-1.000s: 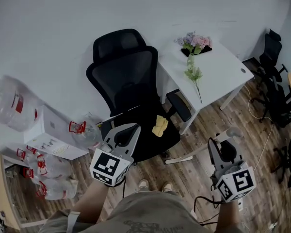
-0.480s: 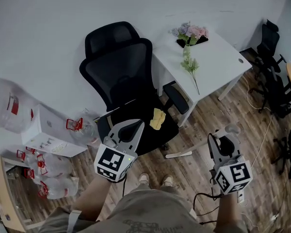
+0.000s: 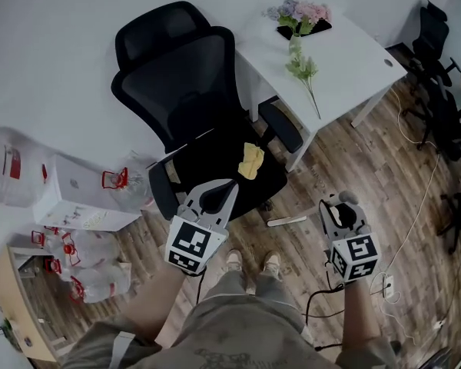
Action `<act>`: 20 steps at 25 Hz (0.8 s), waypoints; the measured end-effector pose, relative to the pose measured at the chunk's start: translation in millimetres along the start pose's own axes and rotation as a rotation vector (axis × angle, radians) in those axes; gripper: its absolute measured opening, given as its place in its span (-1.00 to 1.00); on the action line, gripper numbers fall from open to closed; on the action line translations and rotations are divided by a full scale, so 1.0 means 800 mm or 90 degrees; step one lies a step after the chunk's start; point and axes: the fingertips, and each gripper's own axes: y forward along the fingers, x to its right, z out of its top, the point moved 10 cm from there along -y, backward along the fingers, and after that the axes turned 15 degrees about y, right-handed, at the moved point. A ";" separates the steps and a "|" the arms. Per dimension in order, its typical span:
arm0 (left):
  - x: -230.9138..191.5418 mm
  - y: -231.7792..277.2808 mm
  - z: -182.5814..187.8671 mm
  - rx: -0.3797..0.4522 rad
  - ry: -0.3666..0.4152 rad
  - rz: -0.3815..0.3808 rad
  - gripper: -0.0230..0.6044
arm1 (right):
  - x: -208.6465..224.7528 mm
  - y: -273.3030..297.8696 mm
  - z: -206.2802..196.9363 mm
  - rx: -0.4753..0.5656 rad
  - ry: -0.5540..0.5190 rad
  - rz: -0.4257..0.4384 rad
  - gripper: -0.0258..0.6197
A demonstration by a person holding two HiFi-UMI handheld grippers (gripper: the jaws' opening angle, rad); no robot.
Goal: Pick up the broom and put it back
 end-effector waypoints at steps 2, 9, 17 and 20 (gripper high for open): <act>0.011 0.009 -0.012 -0.007 0.002 -0.012 -0.87 | 0.008 0.022 -0.026 -0.031 -0.004 -0.002 -0.55; 0.035 0.036 -0.063 -0.066 -0.035 -0.040 -0.87 | 0.030 0.084 -0.113 -0.117 0.025 -0.057 -0.55; 0.038 0.049 -0.096 -0.088 -0.071 -0.025 -0.87 | 0.044 0.131 -0.164 -0.161 0.025 -0.065 -0.55; 0.030 0.063 -0.098 -0.089 -0.075 -0.026 -0.87 | 0.052 0.156 -0.150 -0.148 0.020 -0.060 -0.55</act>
